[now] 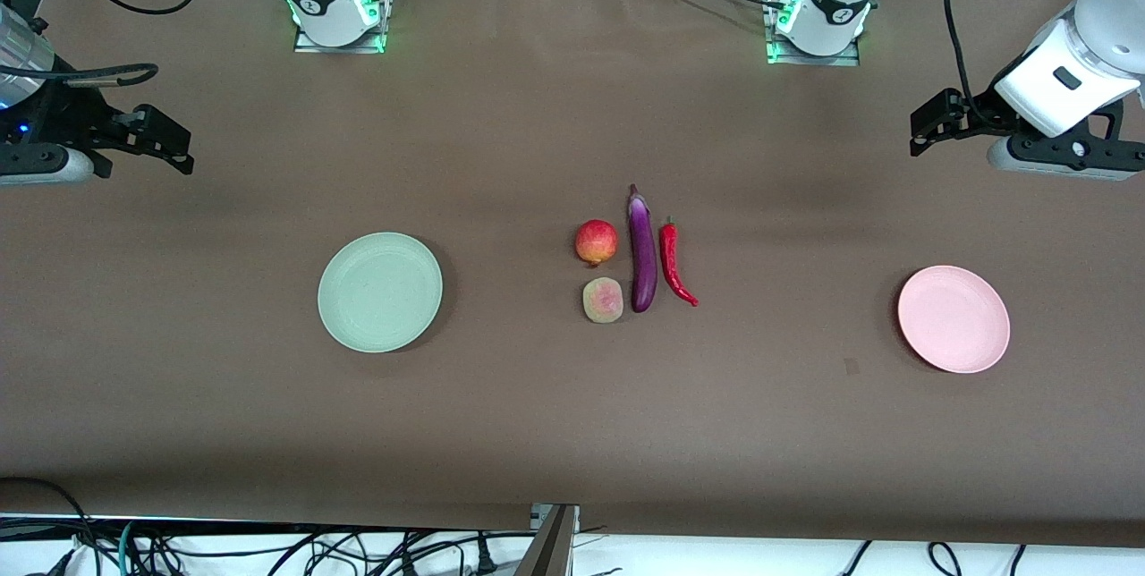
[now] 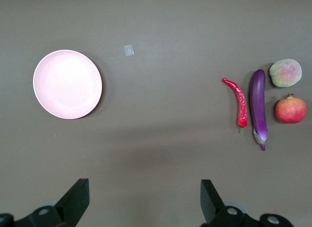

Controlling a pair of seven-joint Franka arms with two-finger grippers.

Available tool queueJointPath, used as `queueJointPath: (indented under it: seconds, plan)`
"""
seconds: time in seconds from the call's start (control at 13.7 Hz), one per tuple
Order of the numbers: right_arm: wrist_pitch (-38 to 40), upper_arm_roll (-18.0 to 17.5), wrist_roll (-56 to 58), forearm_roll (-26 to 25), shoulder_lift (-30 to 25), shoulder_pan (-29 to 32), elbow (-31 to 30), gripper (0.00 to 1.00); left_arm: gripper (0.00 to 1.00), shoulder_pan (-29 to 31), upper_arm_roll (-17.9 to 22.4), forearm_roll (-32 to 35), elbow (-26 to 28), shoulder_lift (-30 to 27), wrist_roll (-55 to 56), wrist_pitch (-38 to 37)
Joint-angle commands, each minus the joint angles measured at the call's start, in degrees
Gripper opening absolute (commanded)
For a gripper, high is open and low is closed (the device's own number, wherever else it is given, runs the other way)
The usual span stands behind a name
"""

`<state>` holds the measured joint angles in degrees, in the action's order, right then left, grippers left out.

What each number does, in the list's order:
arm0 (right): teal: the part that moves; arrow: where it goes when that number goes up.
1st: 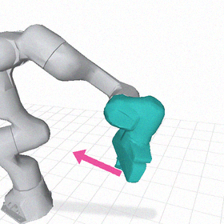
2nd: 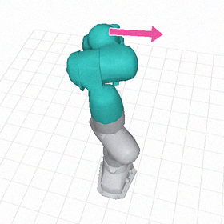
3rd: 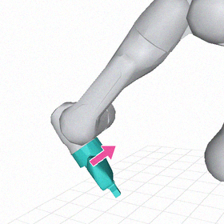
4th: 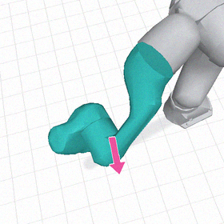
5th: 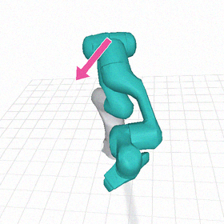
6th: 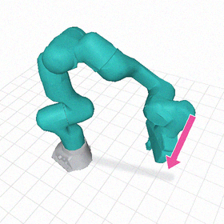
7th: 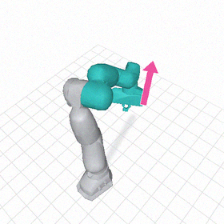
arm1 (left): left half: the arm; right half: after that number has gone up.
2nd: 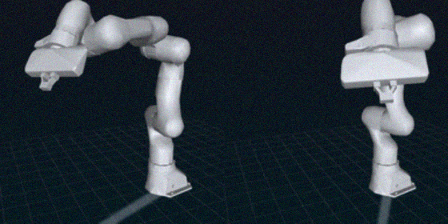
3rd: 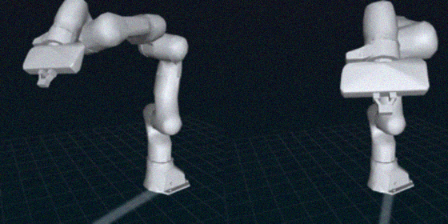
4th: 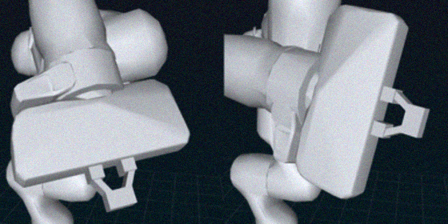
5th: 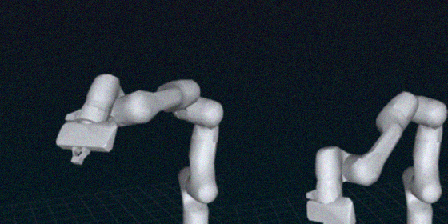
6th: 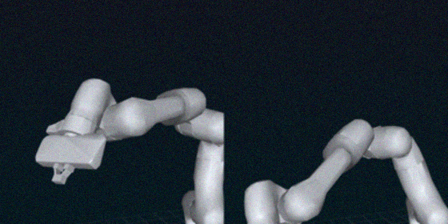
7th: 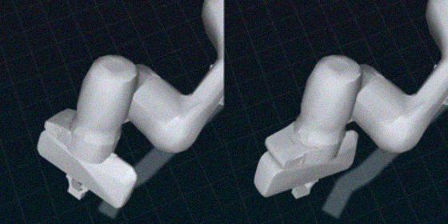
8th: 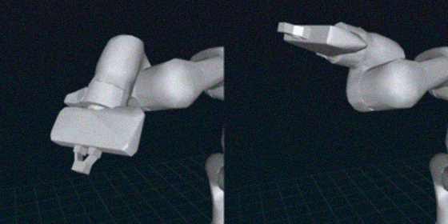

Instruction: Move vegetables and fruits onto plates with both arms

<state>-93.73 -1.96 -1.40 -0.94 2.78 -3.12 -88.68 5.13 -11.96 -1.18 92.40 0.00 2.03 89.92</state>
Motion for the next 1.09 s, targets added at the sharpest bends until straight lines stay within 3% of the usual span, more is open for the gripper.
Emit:
queueJointPath:
  seconds: [0.0, 1.02]
  plan:
    - [0.04, -0.41, 0.35, -0.38, 0.12, 0.22, 0.44, 1.00, 1.00, -0.21, -0.16, 0.74, -1.78, 0.79, 0.61, -1.15]
    - [0.13, -0.59, -0.01, -0.29, 0.30, -0.22, 0.62, 1.00, 1.00, -0.21, -0.34, 0.83, -1.78, 0.70, 0.96, -1.41]
